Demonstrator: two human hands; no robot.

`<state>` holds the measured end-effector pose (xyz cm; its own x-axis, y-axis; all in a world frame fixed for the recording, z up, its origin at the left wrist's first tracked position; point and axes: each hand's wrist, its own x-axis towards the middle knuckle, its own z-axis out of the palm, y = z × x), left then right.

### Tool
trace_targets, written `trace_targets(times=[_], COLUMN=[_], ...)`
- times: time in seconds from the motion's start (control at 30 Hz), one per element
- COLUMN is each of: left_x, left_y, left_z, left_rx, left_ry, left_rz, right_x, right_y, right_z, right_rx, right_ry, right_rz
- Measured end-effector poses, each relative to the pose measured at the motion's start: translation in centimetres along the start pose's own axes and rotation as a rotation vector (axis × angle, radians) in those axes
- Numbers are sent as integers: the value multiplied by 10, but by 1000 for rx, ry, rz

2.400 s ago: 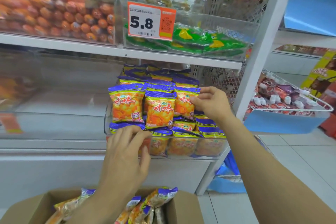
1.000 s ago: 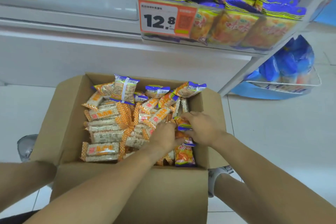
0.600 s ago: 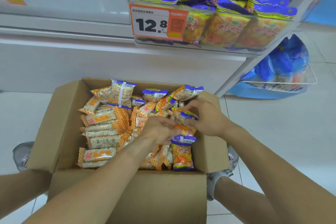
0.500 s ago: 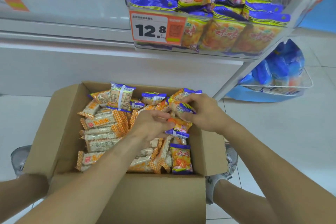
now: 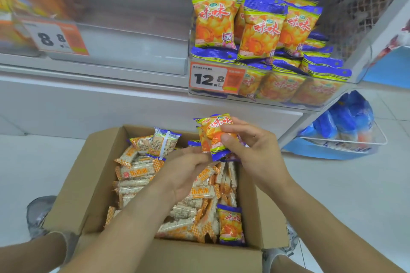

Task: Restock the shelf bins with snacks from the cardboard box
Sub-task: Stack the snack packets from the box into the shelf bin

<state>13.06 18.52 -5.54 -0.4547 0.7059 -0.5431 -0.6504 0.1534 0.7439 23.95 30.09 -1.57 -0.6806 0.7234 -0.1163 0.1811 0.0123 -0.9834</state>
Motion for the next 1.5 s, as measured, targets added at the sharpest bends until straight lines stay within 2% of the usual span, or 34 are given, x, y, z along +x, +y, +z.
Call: trace_targets(times=[0.2, 0.27, 0.4, 0.5, 0.57, 0.7, 0.8, 0.93, 1.0, 1.13, 1.17, 1.23, 1.33, 1.5], left_x=[-15, -17, -24, -32, -34, -35, -35, -32, -29, -2, 8, 25, 40, 49], left_y=[11, 17, 26, 30, 39, 67, 87, 105, 111, 113, 112, 105, 96, 98], left_z=[11, 11, 19, 33, 40, 49, 66, 100, 116, 120, 117, 111, 102, 103], left_rx=[22, -14, -24, 128, 160, 192, 348, 511, 532, 877, 1001, 1194, 1285, 1204], left_ry=[29, -11, -108, -53, -18, -161, -255, -347, -234, 120, 175, 252, 311, 341], left_rz=[121, 155, 205, 288, 357, 442, 536, 665, 752, 1191, 1257, 1280, 1325, 1405], right_x=[-1, 2, 6, 2, 0, 6, 14, 21, 26, 53, 62, 85, 114, 130], right_y=[-21, -28, -44, -59, -69, -89, -96, -108, -113, -117, -118, -116, -110, -113], right_z=[-8, -12, -26, -34, -40, -62, -83, -109, -117, -129, -133, -142, -148, -154], right_rx=[-73, -74, -91, -136, -74, 50, 40, 26, 68, 162, 166, 141, 111, 34], right_ry=[53, 47, -30, -96, -166, -323, -262, -183, -129, 115, 167, 223, 170, -5], right_rz=[23, 17, -6, -1, 35, 78, 64, -47, -160, -345, -372, -394, -325, -298])
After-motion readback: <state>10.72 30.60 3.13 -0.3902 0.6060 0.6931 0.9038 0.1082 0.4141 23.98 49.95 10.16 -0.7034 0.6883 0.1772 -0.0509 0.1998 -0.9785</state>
